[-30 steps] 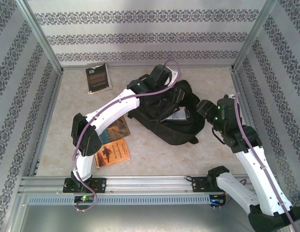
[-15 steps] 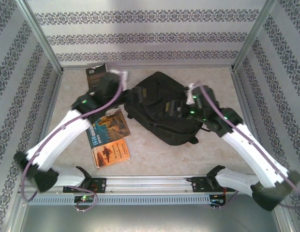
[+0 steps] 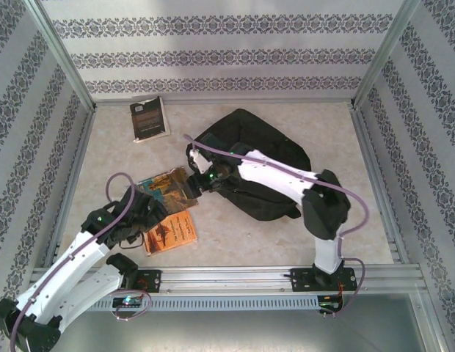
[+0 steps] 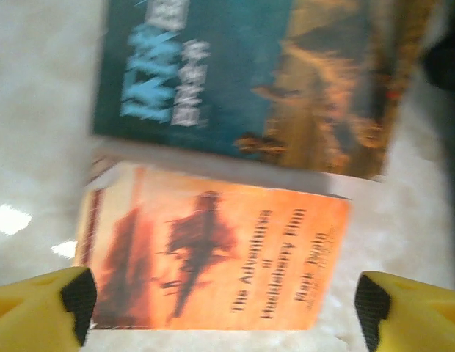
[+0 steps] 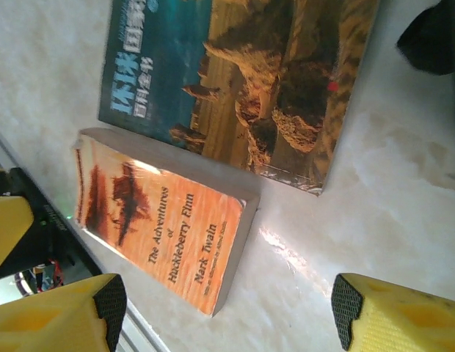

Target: Pack the student bag

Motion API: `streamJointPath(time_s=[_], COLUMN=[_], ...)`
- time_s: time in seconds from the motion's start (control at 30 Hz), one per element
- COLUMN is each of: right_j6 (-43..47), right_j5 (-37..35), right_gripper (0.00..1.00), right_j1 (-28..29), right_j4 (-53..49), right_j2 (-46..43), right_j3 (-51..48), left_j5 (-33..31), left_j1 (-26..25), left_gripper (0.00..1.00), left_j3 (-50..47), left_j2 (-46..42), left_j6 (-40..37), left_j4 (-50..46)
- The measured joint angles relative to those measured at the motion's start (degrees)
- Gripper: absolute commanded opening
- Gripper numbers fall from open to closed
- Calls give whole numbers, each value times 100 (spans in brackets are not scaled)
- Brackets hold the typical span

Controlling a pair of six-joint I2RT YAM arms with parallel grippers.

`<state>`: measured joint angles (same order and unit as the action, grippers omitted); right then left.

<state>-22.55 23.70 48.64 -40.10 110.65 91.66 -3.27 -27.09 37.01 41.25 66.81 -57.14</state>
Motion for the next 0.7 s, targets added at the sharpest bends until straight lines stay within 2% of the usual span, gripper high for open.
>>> streamJointPath(time_s=[0.2,0.4,0.57,0.7], right_j6=[-175,-282,-350,-428], right_j5=[313,560,693,726], right_gripper=[76,76,76,77], right_j1=[66,151,151,149], right_j4=[-90,-13,-11,46], right_j2=[328,330,417,599], right_j3=[4,-343,-570,-570], left_j5=[269,767,1196,1353], left_j1=[597,1191,1283,1303], left_gripper=[96,92,87,81], left_j3=[-704,-1261,-1281,-1279], left_j2=[275,809,1104,1193], left_j6=[289,107,-385,-719], left_j4=[-44,798,1580,1646])
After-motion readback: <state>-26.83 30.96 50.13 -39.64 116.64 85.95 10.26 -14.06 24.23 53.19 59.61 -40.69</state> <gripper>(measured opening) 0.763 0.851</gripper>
